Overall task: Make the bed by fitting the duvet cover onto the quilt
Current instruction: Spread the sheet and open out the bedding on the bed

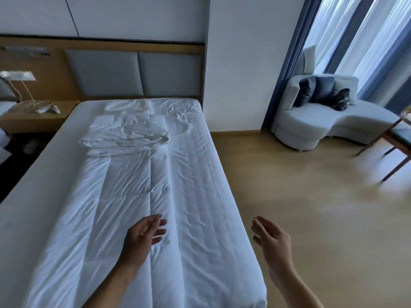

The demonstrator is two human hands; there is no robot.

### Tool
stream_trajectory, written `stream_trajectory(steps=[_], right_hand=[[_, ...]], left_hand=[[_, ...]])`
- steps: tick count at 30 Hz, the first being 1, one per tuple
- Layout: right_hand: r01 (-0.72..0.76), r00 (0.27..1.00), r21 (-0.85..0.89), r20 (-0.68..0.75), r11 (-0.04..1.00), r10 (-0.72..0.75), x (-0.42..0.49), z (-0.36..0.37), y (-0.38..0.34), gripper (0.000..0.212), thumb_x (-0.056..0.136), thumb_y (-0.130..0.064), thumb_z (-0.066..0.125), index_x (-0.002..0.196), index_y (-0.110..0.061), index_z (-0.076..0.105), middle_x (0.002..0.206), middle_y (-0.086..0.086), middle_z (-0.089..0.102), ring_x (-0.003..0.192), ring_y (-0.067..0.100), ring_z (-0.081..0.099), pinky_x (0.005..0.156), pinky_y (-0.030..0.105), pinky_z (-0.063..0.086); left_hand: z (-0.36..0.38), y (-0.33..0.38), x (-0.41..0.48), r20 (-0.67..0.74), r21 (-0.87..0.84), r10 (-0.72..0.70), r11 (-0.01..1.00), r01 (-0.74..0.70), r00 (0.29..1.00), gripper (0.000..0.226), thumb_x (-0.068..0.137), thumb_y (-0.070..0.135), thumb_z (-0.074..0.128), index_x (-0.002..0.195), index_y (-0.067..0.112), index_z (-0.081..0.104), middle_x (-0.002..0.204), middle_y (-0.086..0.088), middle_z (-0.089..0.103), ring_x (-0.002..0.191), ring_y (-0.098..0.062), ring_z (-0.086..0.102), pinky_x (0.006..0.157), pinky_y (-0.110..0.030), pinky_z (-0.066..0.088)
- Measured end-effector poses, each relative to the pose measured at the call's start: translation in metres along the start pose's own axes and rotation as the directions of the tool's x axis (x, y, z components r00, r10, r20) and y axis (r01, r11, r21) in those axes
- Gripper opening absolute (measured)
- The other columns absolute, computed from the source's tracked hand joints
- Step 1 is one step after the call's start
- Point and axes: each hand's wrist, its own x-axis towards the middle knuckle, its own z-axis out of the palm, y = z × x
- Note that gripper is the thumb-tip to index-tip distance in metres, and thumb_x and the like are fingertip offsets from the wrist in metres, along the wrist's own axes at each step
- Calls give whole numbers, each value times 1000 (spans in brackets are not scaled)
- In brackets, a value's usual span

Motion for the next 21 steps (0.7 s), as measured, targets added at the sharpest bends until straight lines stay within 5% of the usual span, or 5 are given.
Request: stream_trajectory(steps=[12,15,21], right_hand=[[11,990,-183,144,983,15,231,-146,-30,17,86,-17,77,102,-21,74,91,-7,78,85,7,74,61,25,55],[19,984,-227,179,974,22,287,-184,-37,16,85,-20,78,100,-23,74,92,-10,78,85,4,73,70,31,57],[4,962,-182,269,983,46,398,-210,-52,15,86,-14,78,100,-20,74,89,-6,78,83,7,74,61,26,55]], left_hand=[[284,26,125,-64,-47,-22,999,19,998,15,100,23,61,108,17,72,99,0,78,90,-22,75,84,-41,60],[359,32,133,-15,-6,-36,999,36,999,14,102,20,59,109,19,71,100,3,78,89,-19,75,82,-37,61],[439,48,161,52,138,-3,990,-4,999,15,101,23,61,114,23,69,106,5,76,94,-20,74,85,-35,61]])
